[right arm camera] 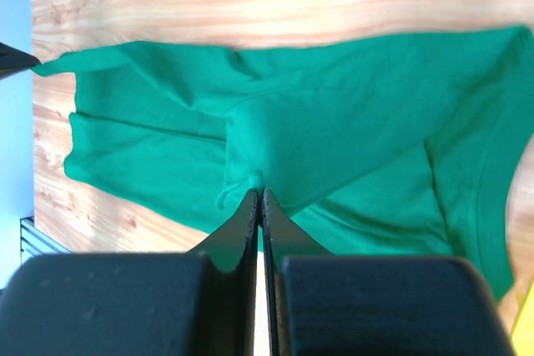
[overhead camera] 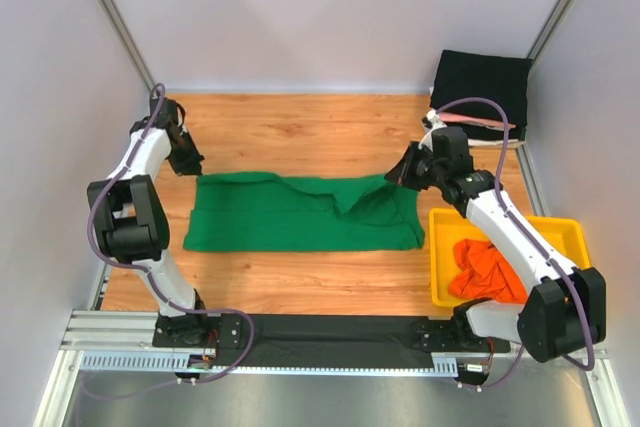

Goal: Fold and stack the t-shirts
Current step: Fold the tshirt

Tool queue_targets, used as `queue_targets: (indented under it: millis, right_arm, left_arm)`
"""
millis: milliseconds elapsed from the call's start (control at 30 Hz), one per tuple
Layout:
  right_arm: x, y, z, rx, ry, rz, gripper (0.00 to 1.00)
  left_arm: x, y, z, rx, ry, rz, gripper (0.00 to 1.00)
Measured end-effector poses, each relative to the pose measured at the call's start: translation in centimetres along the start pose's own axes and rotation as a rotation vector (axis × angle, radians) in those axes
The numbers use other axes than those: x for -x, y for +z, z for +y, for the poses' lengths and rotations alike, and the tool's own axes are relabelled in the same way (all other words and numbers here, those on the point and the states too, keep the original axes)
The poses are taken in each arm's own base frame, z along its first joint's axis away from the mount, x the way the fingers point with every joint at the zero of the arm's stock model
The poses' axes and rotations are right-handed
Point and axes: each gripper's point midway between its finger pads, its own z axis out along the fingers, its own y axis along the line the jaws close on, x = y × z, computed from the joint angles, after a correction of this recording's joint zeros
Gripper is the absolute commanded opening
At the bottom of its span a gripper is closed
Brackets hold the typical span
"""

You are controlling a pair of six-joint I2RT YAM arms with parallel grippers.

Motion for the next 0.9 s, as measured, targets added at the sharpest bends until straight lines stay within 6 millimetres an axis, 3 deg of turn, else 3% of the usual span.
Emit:
queue_targets:
  millis: [367,433,467,500,533,600,767,900]
  right_arm:
    - [-4.6,-1.1,-3.1,-0.071,0.048,0.05,0.0]
    - [-5.2,-1.5,-3.8,-0.101,0.069,0.048,0.02]
    - [-5.6,-1.8,-4.3,-0.127,0.086,0.044,0.07]
    - [-5.8,-2.0,-4.8,-0.151,0.099,0.04,0.32]
    - [-5.9,-2.3,-5.3,-0.183,0.118,0.029,0.49]
    - [-5.8,-2.8,-6.3,-0.243,0.139,0.006,0.7]
    - [-5.4,-3.2,-7.6,-0.336,0.157,-0.011,0.72]
    - [-4.7,-2.0,-7.2,-0.336,0.16,0.009,0.7]
  left_arm:
    - [-0.5,-2.0,0.6,0.006,0.014,-0.049,0.0]
    - [-1.1,-2.2,1.1,0.025,0.016,-0.05,0.08]
    - [-1.6,-2.3,1.5,0.039,0.016,-0.047,0.17]
    - [-1.9,-2.4,1.9,0.057,0.016,-0.046,0.46]
    - [-2.2,-2.5,2.5,0.08,0.015,-0.049,0.58]
    - [-2.6,-3.2,3.4,0.12,-0.004,-0.063,0.75]
    - [-1.3,-5.7,4.6,0.176,-0.031,-0.164,0.7]
    - [-0.8,-6.7,3.9,0.159,-0.014,-0.205,0.66]
